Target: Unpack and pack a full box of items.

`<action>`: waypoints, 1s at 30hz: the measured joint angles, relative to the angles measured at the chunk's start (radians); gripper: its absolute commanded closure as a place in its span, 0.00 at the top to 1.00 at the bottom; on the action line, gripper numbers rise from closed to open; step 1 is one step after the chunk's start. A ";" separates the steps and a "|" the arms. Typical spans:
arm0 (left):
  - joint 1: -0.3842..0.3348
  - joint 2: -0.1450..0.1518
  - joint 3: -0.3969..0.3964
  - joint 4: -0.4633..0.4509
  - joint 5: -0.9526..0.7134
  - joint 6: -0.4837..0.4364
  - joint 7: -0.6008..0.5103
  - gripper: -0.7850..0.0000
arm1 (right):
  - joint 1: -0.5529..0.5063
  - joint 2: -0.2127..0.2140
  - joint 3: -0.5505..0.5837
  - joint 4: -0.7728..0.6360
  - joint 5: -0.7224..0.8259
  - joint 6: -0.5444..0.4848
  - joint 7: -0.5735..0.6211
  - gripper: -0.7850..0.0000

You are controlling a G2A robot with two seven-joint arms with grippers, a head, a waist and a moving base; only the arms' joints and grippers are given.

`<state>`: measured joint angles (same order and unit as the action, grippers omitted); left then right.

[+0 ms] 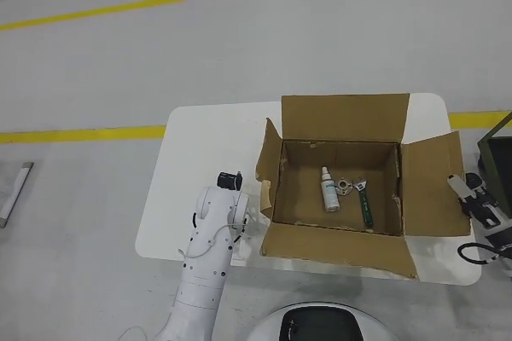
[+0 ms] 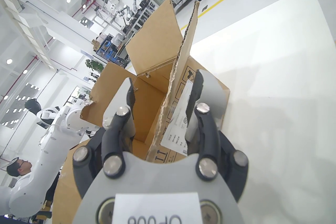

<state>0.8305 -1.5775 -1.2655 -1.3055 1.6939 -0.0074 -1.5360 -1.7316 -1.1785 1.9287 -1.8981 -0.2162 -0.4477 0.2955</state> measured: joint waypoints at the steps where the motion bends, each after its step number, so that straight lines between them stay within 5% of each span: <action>1: -0.001 0.000 0.000 -0.007 0.000 0.000 0.000 1.00 | -0.003 0.000 0.006 -0.008 -0.006 0.006 -0.009 1.00; 9: -0.011 -0.003 -0.011 -0.107 -0.036 0.013 0.000 1.00 | -0.052 -0.006 0.070 -0.180 -0.150 0.078 -0.128 1.00; 11: -0.011 -0.003 -0.014 -0.135 -0.046 0.020 0.000 1.00 | -0.062 -0.007 0.079 -0.233 -0.201 0.088 -0.141 0.03; 17: -0.010 -0.006 -0.023 -0.215 -0.094 0.039 0.000 1.00 | -0.050 -0.001 0.054 -0.356 -0.354 0.097 -0.063 0.00; 24: -0.010 -0.005 -0.038 -0.224 -0.111 0.064 0.000 1.00 | 0.066 0.013 -0.157 -0.374 -0.576 0.146 0.163 0.00; 30: -0.007 -0.004 -0.058 -0.232 -0.104 0.124 0.013 1.00 | 0.152 0.010 -0.314 -0.287 -0.678 0.199 0.194 0.00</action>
<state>0.8235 -1.5811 -1.3233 -1.5376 1.5902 0.1164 -1.5230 -1.5797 -1.1681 1.6145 -2.1850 -0.8939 -0.2484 0.4892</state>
